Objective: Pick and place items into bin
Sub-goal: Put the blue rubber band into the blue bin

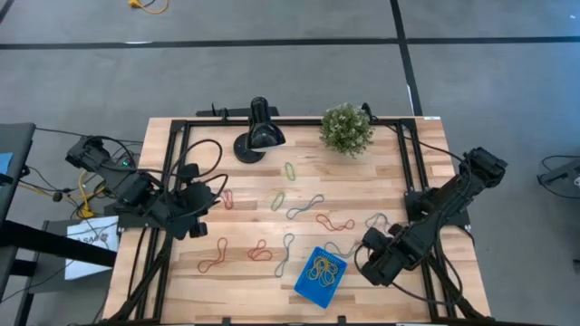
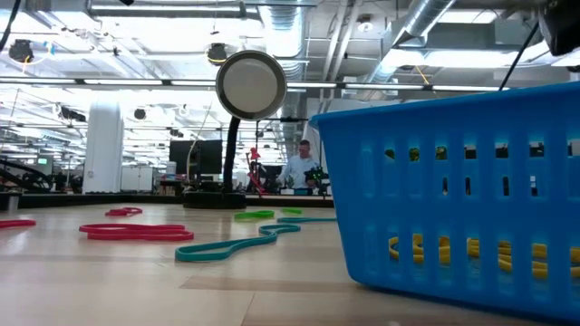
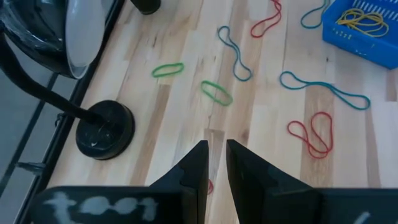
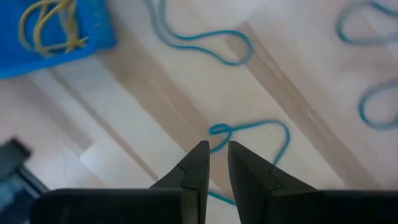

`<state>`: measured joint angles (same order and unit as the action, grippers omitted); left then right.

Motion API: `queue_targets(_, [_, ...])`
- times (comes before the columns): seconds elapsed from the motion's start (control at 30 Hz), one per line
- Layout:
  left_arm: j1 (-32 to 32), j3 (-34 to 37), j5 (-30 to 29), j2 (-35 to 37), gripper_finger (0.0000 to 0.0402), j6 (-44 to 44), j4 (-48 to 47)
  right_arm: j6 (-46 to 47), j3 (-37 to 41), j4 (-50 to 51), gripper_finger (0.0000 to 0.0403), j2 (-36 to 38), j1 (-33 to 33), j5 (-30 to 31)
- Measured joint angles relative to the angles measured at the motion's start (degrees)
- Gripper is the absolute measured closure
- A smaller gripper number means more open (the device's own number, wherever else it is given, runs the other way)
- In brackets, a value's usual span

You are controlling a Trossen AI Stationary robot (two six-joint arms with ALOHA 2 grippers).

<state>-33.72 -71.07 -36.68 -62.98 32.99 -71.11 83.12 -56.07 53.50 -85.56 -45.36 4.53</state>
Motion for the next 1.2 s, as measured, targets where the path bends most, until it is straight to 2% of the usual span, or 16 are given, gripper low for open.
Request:
queue_targets(0.17, [-0.03, 0.00, -0.07, 0.00, 0.0356, -0.20, 0.00, -12.16, 0.00, -3.32, 0.0349, 0.00, 1.32, 0.17])
queue_targets(0.47, [-0.03, 0.00, -0.05, 0.00, 0.0356, -0.68, -1.41, -13.13, 0.00, -5.94, 0.0349, -0.02, 5.73, -0.89])
queue_targets(0.77, [-0.03, 0.00, -0.04, 0.00, 0.0356, -0.66, -1.75, -16.02, 0.02, -5.63, 0.0347, -0.02, 7.09, -7.47])
queue_targets(1.03, [-0.03, 0.00, 0.00, 0.00, 0.0356, -0.47, -1.70, -11.62, 0.02, -5.78, 0.0298, -0.02, 4.83, -6.87])
queue_targets(1.2, [-0.03, 0.00, 0.02, 0.00, 0.0356, -0.46, -1.68, -11.60, 0.02, -6.90, 0.0256, -0.02, 2.56, -3.37])
